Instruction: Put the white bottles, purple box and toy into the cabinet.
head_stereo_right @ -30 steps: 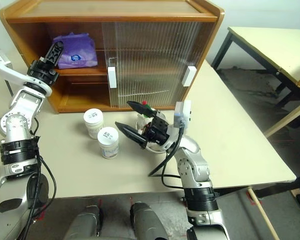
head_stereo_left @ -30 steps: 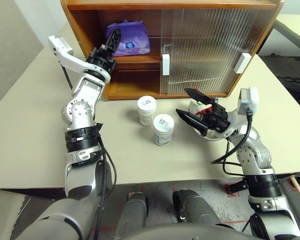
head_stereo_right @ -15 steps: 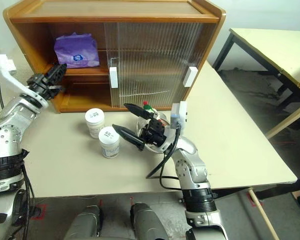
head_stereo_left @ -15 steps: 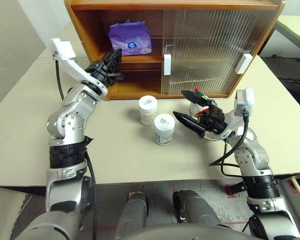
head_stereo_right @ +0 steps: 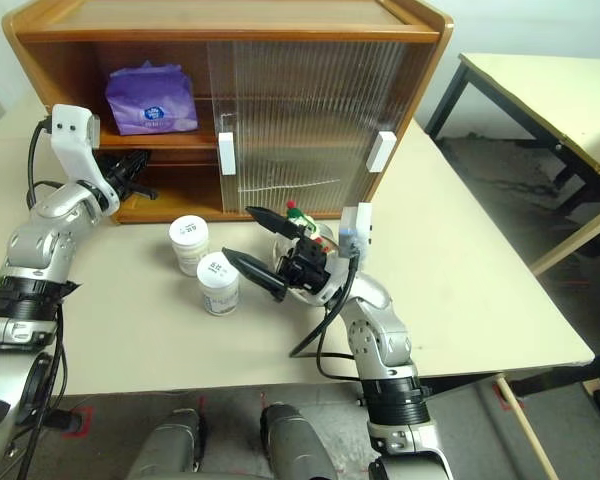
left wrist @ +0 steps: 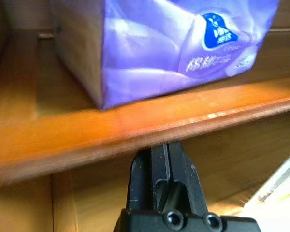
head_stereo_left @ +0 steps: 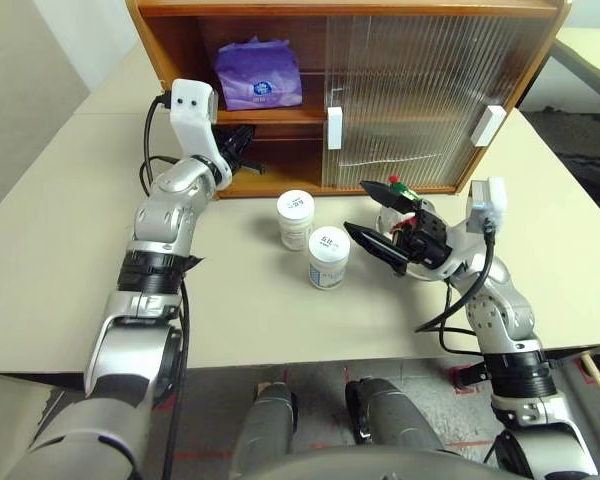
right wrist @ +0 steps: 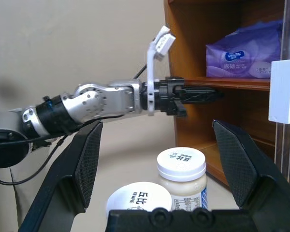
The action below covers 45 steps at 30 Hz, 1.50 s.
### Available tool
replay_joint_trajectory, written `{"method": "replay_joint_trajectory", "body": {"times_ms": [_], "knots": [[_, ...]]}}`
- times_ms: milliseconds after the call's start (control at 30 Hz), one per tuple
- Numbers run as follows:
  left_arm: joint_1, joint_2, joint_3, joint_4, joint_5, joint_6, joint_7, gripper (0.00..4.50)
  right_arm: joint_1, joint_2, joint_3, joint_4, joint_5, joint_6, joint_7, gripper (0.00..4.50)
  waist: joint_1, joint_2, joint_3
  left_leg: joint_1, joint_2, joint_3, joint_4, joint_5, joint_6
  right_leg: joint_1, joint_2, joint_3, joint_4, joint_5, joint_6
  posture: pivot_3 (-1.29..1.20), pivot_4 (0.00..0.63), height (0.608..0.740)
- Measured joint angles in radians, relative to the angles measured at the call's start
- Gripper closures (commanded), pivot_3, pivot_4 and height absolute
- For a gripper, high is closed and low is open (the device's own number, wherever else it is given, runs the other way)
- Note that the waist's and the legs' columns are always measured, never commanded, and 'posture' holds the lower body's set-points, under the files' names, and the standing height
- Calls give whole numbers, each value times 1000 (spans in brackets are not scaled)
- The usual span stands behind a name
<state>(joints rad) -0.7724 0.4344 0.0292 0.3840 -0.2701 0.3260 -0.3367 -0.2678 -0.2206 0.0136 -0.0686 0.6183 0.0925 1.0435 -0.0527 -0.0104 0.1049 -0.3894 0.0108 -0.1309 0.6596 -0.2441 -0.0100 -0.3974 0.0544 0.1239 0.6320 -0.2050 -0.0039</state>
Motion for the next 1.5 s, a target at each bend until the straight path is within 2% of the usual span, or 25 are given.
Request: {"method": "replay_joint_trajectory", "body": {"times_ms": [133, 200, 300, 633, 867, 1100, 1500], "knots": [[-23, -20, 3, 24, 10, -13, -19, 4481, 6, -2, 0, -2, 0, 0, 0, 0, -1, 0, 0, -6, 0, 0, 0, -1, 2, -3, 0, 0, -1, -1, 1, -152, 104, 740], [-25, -26, 8, 19, 6, -7, -28, 4481, 6, -2, 0, -2, 0, 0, 0, 0, -1, 0, 0, -8, 0, 0, 1, -2, 3, -4, 0, 0, -3, 4, 10, -149, 102, 740], [-3, -26, 20, -51, -14, 62, -51, 4481, 7, -2, 1, -2, 0, -1, 0, 0, -2, 0, 0, -10, 0, 1, 1, -3, 5, -4, 0, 0, -6, 5, 12, -145, 100, 740], [72, -7, 64, -338, -123, 325, -101, 4481, 6, -1, 3, 2, -1, -8, 13, 0, -4, 0, 0, -8, 0, 1, 5, -2, 6, -2, 0, 0, -8, 6, 5, -134, 94, 740], [22, 10, 107, -408, -172, 442, -87, 4481, 1, 1, 8, 20, -3, -20, 33, 0, -3, 0, 0, -7, 0, 1, 9, 1, 7, -1, -1, 0, -5, 10, 3, -141, 89, 740], [-15, 20, 108, -373, -127, 388, -63, 4481, 0, 4, 10, 22, -4, -28, 38, 0, -8, 0, -1, -5, 0, 2, 9, 1, 7, -1, -1, 0, -3, 10, 3, -148, 90, 740], [-96, 19, 97, -108, -11, 179, -65, 4481, 2, 7, 13, 21, -5, -28, 35, 0, -9, 0, -1, -5, 0, 2, 9, 1, 7, -1, -1, 0, -3, 10, 3, -160, 90, 740]]}}
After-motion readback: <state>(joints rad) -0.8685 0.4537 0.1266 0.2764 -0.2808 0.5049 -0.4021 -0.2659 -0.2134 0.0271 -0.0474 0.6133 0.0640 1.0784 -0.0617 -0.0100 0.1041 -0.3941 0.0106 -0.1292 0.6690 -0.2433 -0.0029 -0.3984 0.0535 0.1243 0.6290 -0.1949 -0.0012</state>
